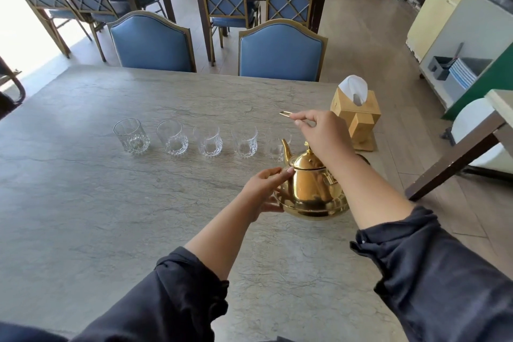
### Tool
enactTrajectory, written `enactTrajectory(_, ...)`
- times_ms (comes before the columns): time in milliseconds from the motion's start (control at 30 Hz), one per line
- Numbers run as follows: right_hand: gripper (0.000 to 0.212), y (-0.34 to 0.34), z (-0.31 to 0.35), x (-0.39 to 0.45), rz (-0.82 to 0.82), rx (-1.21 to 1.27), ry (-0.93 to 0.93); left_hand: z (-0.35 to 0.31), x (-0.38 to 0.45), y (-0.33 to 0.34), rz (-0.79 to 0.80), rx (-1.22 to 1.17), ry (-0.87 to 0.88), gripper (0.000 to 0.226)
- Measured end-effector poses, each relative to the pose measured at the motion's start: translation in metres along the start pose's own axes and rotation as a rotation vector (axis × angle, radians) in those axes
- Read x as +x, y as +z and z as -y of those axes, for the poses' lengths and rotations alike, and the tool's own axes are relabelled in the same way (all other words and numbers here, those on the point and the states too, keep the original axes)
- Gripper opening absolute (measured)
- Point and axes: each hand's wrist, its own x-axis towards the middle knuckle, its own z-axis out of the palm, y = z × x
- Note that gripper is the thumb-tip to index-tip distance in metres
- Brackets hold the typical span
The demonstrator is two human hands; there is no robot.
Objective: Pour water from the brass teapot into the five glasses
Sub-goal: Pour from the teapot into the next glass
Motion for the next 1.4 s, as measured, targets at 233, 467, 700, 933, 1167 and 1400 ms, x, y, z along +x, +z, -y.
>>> enactTrajectory(233, 0.023, 0.011, 0.017, -0.017, -0.078, 0.071, 0.002, -0.001, -0.001, -0.033, 0.015, -0.004, 0.027, 0.076)
enactTrajectory(467, 0.022, 0.026, 0.054, -0.015, -0.104, 0.067, 0.007, -0.005, -0.009, -0.077, 0.022, 0.010, 0.062, 0.074)
enactTrajectory(700, 0.026, 0.039, 0.080, 0.007, -0.020, 0.001, 0.020, -0.007, -0.007, -0.099, 0.044, -0.027, 0.055, 0.072)
enactTrajectory(933, 0.026, 0.047, 0.091, 0.029, 0.056, -0.115, 0.008, -0.009, -0.005, -0.104, 0.056, -0.050, 0.050, 0.060)
enactTrajectory(1167, 0.027, 0.056, 0.094, 0.040, 0.123, -0.183, 0.010, -0.008, -0.002, -0.106, 0.042, -0.052, 0.039, 0.057)
enactTrajectory(1400, 0.026, 0.057, 0.094, 0.043, 0.143, -0.226, 0.013, -0.009, -0.002, -0.107, 0.057, -0.049, 0.031, 0.061)
